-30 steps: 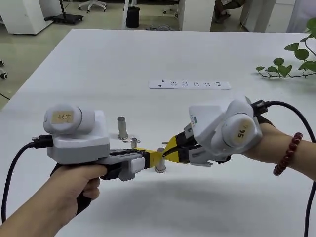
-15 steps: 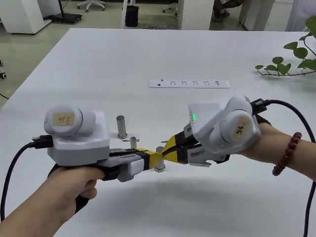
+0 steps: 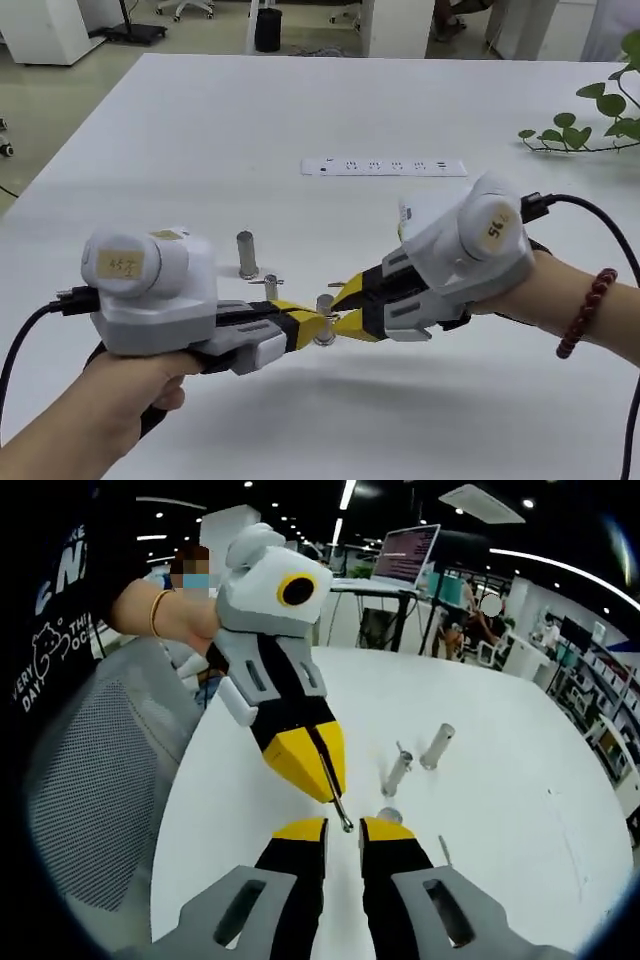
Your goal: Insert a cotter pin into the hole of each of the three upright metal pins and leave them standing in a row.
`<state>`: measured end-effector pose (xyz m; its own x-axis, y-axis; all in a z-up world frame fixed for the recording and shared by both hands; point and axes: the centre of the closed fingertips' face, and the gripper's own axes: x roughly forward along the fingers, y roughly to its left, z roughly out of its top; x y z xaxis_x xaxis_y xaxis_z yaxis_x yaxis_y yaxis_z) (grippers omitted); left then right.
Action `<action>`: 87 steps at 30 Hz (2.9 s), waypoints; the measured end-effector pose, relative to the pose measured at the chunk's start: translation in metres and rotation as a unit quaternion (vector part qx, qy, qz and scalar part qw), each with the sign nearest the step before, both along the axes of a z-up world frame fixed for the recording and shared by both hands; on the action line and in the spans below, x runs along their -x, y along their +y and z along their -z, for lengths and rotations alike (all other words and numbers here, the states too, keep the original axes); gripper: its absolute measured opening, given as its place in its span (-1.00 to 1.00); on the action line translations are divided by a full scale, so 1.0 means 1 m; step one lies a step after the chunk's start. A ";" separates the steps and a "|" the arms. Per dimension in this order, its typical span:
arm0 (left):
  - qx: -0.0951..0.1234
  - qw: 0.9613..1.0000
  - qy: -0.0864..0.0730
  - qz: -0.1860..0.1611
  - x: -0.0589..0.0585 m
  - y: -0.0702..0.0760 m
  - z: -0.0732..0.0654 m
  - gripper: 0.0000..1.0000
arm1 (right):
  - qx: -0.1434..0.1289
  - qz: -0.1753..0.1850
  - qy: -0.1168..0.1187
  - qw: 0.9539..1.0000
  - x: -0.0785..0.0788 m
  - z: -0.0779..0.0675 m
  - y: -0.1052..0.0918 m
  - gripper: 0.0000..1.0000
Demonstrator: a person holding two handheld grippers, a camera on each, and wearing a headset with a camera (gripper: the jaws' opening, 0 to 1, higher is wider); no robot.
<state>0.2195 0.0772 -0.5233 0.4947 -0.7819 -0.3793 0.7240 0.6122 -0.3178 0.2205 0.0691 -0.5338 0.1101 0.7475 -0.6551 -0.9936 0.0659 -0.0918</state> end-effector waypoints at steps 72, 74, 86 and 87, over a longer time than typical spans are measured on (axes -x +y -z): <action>0.019 0.993 -0.045 0.111 0.043 -0.013 0.004 -0.94 | -0.030 -0.068 0.144 0.987 0.054 0.007 -0.008 -1.00; 0.010 0.993 -0.049 0.106 0.040 -0.012 0.006 -0.92 | -0.020 -0.071 0.131 0.989 0.053 0.008 -0.008 -1.00; -0.049 0.993 -0.091 0.054 0.020 0.001 0.017 -0.71 | 0.017 -0.047 0.088 0.995 0.033 0.015 -0.020 -1.00; -0.052 0.993 -0.092 0.052 0.020 0.001 0.018 -0.67 | 0.018 -0.046 0.087 0.995 0.032 0.016 -0.021 -1.00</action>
<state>0.1999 0.0786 -0.5416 0.4823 -0.7935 -0.3710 0.8244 0.5544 -0.1139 0.1884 0.0478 -0.5495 -0.0754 0.7242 -0.6854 -0.9964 -0.0273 0.0808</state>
